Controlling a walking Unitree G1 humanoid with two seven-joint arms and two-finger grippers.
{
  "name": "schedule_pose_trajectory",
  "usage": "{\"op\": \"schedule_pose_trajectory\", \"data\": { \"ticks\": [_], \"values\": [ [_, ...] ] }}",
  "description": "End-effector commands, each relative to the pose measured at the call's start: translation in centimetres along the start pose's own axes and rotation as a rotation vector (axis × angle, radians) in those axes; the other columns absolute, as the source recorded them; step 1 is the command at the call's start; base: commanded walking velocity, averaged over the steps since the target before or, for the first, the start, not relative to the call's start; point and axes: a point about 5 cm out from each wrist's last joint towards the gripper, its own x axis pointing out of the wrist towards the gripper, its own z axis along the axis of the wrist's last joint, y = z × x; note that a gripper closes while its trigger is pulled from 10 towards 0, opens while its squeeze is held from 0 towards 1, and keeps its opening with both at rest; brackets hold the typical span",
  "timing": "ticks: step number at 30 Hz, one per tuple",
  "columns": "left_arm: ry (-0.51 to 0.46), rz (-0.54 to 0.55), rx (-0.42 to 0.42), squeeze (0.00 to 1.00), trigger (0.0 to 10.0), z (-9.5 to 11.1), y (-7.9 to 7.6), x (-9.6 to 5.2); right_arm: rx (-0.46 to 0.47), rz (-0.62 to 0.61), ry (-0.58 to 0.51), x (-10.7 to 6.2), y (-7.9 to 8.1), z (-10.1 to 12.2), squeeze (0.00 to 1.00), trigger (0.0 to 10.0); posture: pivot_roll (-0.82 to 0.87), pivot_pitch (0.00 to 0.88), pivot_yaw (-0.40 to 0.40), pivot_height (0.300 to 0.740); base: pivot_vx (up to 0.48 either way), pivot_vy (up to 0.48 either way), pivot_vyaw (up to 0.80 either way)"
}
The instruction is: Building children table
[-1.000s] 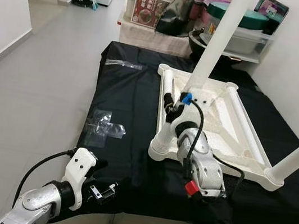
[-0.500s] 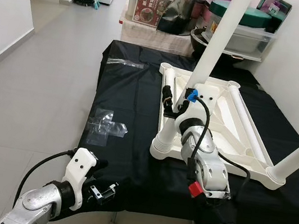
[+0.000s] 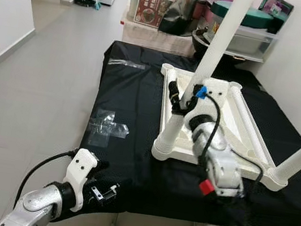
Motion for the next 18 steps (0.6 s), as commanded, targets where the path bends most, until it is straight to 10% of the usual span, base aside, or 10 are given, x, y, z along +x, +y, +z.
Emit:
{"op": "schedule_pose_trajectory", "data": {
  "ticks": [1, 18],
  "values": [
    [0.014, -0.015, 0.000, 0.00, 10.0, -0.31, -0.20, 0.17, -0.006, 0.002, 0.027, 0.08, -0.15, -0.43, 0.00, 10.0, 0.04, 0.000, -0.127, 0.740, 0.000, 0.000, 0.00],
    [0.015, -0.025, -0.008, 0.00, 10.0, -0.32, -0.35, 0.03, 0.015, 0.275, 0.032, 0.81, -0.27, 0.57, 0.00, 10.0, 0.04, 0.000, -0.128, 0.740, 0.000, 0.000, 0.00]
  ]
}}
